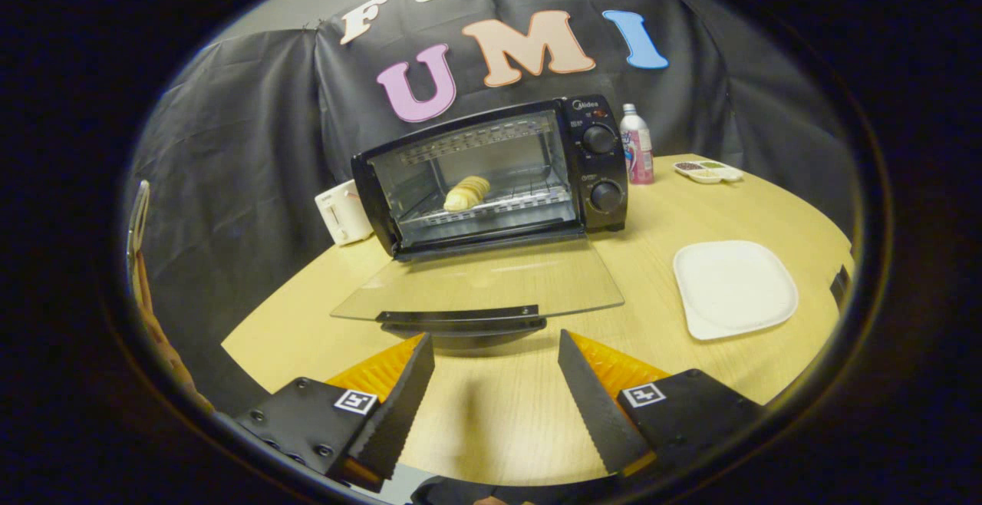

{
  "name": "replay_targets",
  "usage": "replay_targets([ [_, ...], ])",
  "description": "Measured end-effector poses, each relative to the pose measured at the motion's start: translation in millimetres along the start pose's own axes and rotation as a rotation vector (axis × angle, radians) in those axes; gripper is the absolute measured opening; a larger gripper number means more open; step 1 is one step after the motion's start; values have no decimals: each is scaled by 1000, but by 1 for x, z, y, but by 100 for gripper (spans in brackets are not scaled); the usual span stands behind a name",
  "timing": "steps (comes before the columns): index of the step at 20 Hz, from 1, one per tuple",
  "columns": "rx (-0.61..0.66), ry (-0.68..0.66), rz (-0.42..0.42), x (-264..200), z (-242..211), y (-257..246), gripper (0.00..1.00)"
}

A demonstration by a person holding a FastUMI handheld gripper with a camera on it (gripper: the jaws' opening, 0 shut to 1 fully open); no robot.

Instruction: Open the toaster oven, put the food inside, and close the toaster oven door.

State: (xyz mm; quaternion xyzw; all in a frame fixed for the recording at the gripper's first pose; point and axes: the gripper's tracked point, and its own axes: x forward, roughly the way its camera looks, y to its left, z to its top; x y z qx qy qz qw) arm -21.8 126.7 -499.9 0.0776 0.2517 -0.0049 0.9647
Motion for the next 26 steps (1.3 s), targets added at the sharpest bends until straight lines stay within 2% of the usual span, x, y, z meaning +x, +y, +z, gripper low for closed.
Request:
replay_targets([
  [7,-52,40,-48,25,-15,1,100],
  [15,-22,61,-13,27,-14,19,100],
  [21,57,-45,22,20,28,26,100],
  [26,70,-93,55,22,60,35,100],
])
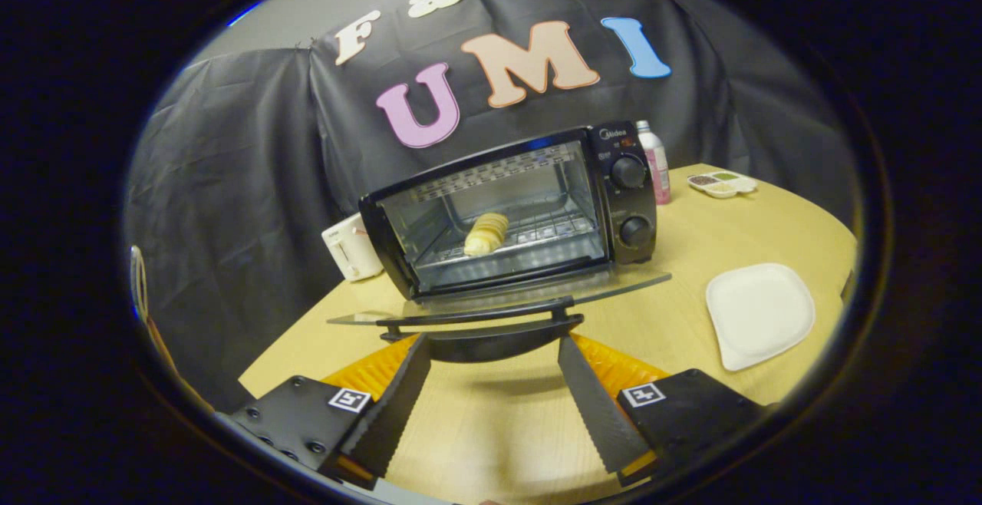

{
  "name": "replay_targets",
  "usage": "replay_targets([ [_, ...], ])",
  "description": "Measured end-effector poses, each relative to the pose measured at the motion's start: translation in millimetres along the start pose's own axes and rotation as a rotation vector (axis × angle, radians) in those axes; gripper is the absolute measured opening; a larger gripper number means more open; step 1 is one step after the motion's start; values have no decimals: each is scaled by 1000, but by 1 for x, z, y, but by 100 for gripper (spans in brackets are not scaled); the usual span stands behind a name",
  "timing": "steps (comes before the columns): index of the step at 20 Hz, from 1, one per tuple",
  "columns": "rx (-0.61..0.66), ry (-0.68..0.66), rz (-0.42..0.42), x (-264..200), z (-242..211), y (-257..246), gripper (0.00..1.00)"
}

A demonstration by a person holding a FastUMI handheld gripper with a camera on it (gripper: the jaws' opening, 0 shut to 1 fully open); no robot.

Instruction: Open the toaster oven, put the food inside, and close the toaster oven door.

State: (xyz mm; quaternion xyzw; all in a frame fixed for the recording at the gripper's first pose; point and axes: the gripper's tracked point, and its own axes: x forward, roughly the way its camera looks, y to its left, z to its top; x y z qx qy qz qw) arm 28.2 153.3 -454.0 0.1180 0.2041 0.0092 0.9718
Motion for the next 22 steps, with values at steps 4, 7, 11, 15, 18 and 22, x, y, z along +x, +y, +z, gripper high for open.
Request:
replay_targets([
  [4,-16,-40,9,5,25,11,100],
  [7,-34,-62,15,16,43,19,100],
  [11,-40,-83,31,36,69,28,100],
  [15,-65,-95,-16,65,88,15,99],
  [18,-57,-94,-23,84,98,12,99],
  [22,-72,-117,-35,94,115,12,99],
])
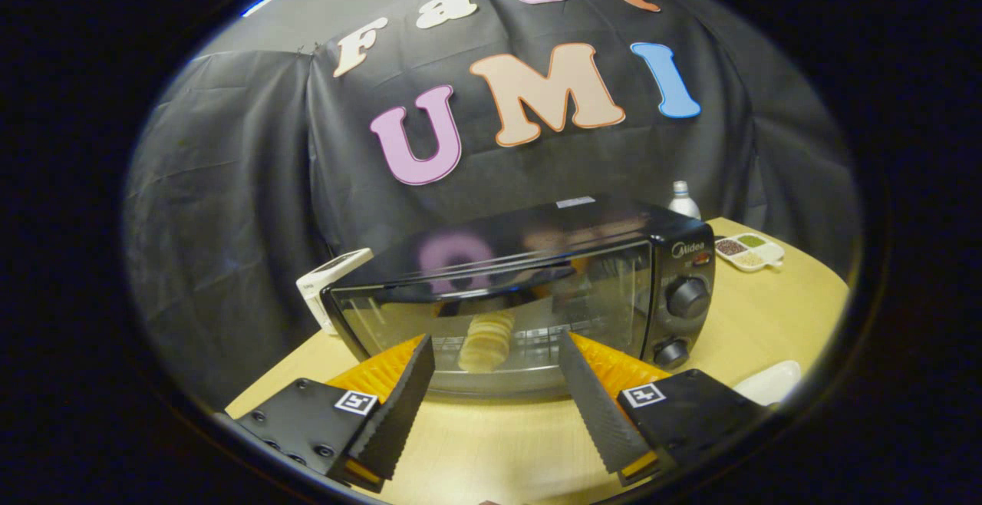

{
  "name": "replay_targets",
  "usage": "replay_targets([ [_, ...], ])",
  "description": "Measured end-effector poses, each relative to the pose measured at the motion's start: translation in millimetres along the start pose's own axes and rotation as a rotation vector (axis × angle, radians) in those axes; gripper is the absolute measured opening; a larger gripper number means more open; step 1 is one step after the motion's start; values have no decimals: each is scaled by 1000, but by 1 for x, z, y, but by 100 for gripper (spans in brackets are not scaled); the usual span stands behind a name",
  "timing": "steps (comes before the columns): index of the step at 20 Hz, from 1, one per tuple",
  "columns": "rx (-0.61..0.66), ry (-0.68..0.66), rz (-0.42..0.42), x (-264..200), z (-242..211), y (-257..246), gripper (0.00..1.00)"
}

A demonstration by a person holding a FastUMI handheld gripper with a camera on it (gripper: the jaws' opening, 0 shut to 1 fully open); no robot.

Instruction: Open the toaster oven, put the food inside, and close the toaster oven door.

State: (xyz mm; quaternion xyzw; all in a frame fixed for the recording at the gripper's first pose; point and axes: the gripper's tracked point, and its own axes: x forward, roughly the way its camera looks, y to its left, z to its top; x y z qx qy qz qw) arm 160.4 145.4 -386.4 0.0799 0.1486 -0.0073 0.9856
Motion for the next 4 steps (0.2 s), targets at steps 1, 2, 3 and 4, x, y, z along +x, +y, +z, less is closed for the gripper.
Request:
replay_targets([
  [1,-1,-4,4,-1,4,2,99],
  [2,-5,-14,10,-4,9,4,99],
  [3,-11,-23,11,-8,15,5,99],
  [4,-17,-31,15,-13,22,7,99],
])
